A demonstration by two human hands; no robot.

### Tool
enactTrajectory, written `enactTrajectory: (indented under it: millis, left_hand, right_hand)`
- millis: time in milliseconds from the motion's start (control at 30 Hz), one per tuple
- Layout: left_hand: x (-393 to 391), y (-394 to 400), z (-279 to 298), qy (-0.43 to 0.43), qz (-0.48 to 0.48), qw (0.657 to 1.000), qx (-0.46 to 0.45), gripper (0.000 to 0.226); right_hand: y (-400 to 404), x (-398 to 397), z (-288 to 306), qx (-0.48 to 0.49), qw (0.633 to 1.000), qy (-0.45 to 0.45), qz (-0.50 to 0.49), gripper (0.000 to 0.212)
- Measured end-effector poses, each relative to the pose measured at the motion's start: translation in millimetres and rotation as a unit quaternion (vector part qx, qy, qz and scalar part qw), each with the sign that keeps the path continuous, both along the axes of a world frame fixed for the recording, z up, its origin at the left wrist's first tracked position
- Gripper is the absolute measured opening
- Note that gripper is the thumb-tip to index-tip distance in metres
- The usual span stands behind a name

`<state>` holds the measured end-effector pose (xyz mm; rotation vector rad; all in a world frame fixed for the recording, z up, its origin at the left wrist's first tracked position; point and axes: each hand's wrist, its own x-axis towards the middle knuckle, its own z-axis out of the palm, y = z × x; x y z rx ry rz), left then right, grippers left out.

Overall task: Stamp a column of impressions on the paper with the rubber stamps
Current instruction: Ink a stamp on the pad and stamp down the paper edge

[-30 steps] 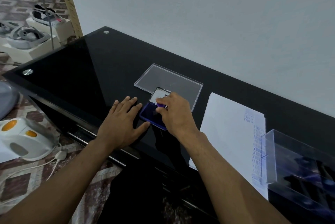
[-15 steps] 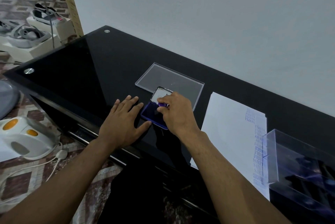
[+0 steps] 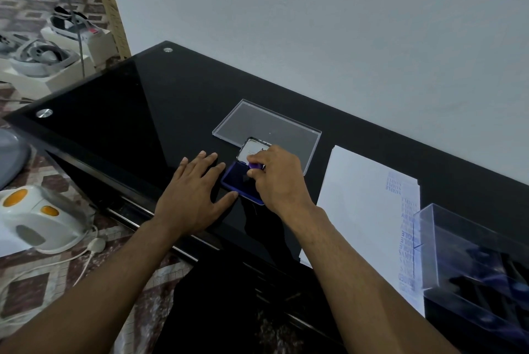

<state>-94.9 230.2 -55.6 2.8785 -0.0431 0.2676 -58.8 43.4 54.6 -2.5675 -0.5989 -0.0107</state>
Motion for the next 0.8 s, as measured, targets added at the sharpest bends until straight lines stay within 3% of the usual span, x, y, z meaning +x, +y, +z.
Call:
enactTrajectory:
  millis: [367,800]
  left_hand:
    - [5,-14,24,-0.007,-0.007,0.997,-0.079,0.089]
    - [27,-129,59,-0.013,-0.105,0.988,-0.109,0.076]
  right_hand:
    - [-35,-5,1,0.111,0.989,-0.015,-0.093,0.033]
    - [-151,-11,11,0.117,0.968,-0.032,-0.221,0.027]
